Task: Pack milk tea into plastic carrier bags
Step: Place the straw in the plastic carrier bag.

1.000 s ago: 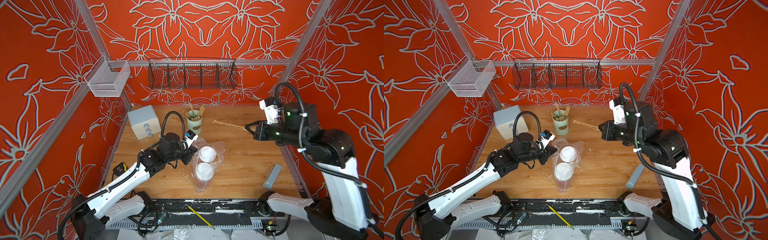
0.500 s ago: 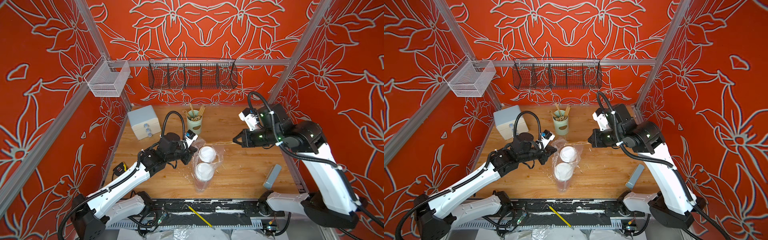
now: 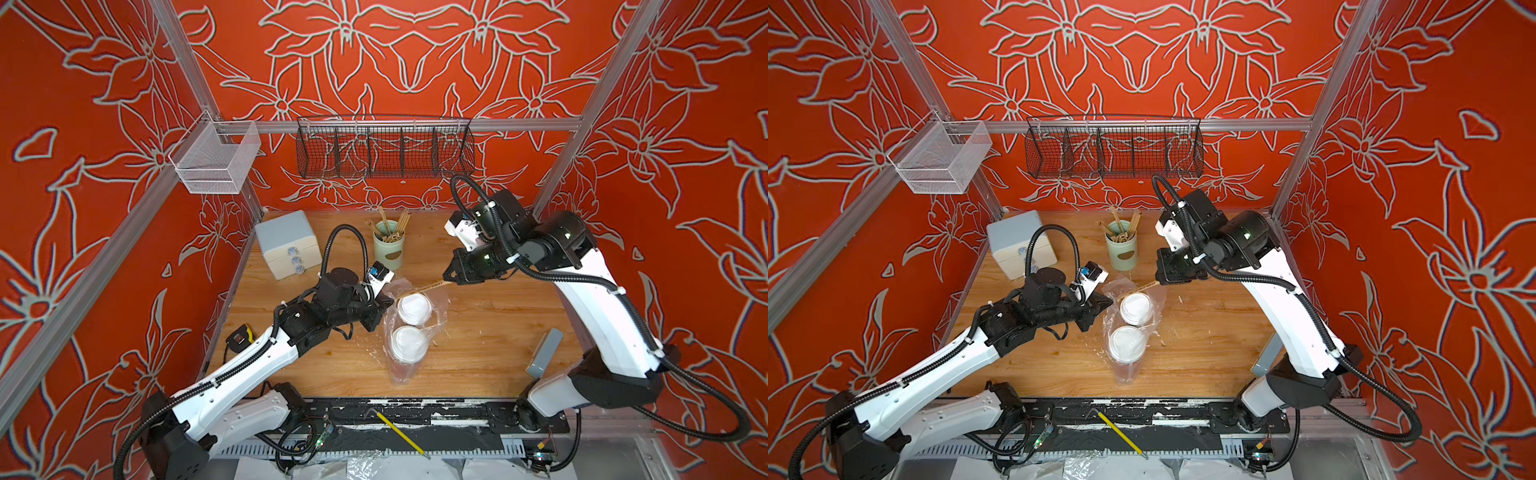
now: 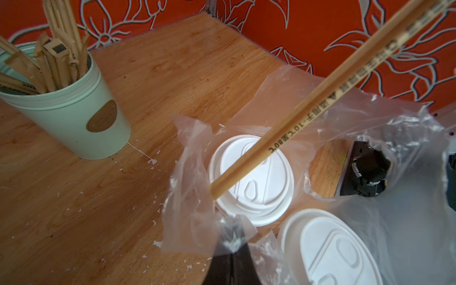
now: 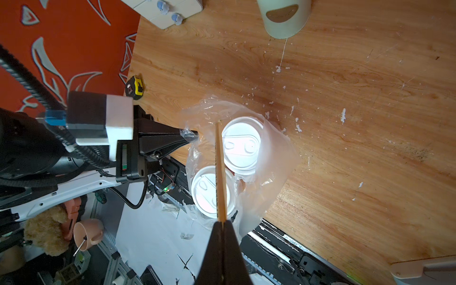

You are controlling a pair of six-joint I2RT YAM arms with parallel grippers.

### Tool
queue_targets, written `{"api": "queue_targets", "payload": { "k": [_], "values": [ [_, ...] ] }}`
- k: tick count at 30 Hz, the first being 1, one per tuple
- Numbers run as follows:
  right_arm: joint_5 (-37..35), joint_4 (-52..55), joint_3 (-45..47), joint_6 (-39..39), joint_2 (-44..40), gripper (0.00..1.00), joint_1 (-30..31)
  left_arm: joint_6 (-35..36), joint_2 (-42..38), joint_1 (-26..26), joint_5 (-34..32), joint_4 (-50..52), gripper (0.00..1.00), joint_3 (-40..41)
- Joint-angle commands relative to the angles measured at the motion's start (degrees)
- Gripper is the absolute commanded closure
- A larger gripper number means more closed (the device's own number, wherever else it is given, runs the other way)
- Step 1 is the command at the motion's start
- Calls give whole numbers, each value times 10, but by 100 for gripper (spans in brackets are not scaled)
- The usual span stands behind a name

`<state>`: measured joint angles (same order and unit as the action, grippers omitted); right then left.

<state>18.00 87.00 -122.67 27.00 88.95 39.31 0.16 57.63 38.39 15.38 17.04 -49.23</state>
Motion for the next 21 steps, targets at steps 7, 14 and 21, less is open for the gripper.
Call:
{"api": "queue_targets", "payload": {
  "k": [7,14,21],
  "values": [
    [-6,149,-184,-42,120,100,14,0,-36,4,6,-23,100,15],
    [-23,151,-167,-44,122,100,14,0,-40,4,4,-28,100,21],
    [-68,151,-141,-42,97,100,13,1,-29,4,7,-32,100,20]
  ]
}}
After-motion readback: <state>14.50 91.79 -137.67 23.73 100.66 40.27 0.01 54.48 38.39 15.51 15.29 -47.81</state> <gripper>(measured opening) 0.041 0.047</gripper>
